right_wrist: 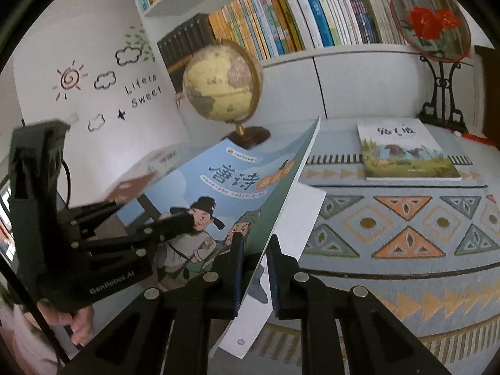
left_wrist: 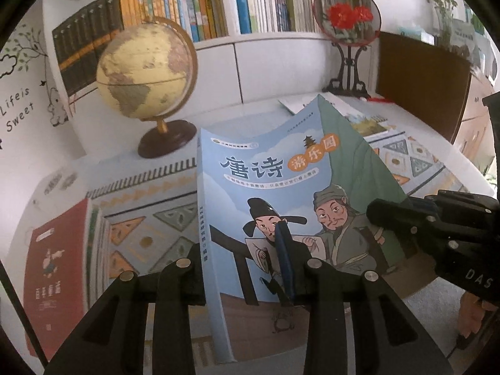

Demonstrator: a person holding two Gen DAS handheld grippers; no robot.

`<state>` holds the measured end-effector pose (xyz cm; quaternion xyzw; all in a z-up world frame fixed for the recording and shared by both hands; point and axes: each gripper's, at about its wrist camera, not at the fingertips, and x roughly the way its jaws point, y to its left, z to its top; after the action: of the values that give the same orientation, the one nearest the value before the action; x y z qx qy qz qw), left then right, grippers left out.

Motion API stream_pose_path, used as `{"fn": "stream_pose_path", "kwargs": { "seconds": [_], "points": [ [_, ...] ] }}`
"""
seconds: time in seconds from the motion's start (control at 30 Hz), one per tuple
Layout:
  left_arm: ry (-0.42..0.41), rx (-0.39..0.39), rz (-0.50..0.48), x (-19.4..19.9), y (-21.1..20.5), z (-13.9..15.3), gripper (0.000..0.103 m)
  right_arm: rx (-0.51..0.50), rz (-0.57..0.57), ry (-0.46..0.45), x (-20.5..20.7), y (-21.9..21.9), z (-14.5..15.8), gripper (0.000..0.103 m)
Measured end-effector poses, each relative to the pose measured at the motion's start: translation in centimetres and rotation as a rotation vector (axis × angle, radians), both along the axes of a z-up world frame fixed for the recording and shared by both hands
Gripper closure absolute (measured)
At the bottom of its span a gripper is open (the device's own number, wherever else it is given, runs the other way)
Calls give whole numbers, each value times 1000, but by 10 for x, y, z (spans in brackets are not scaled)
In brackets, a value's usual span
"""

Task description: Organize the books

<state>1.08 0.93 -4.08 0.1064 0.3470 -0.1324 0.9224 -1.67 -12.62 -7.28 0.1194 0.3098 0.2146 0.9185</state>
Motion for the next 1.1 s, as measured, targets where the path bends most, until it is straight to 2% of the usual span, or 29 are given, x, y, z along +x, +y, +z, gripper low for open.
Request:
{"fn": "stream_pose_path", "kwargs": {
  "seconds": [0.13,0.37,0.63,0.87,1.1],
  "points": [
    [-33,-2,18,-6,13,13,73,11,9,-38,-6,14,19,89],
    [-81,-34,73,-10,52,38,73,96,63,-60,6,43,52,89],
    [-97,-61,179,-5,118,51,73,121,158,-74,30,106,76,89],
    [-81,-60,270,1,182,48,73,119,240,-34,53,171,76,89],
    [-11,-78,345,6,239,20,72,100,307,56,72,236,52,89]
  ]
}}
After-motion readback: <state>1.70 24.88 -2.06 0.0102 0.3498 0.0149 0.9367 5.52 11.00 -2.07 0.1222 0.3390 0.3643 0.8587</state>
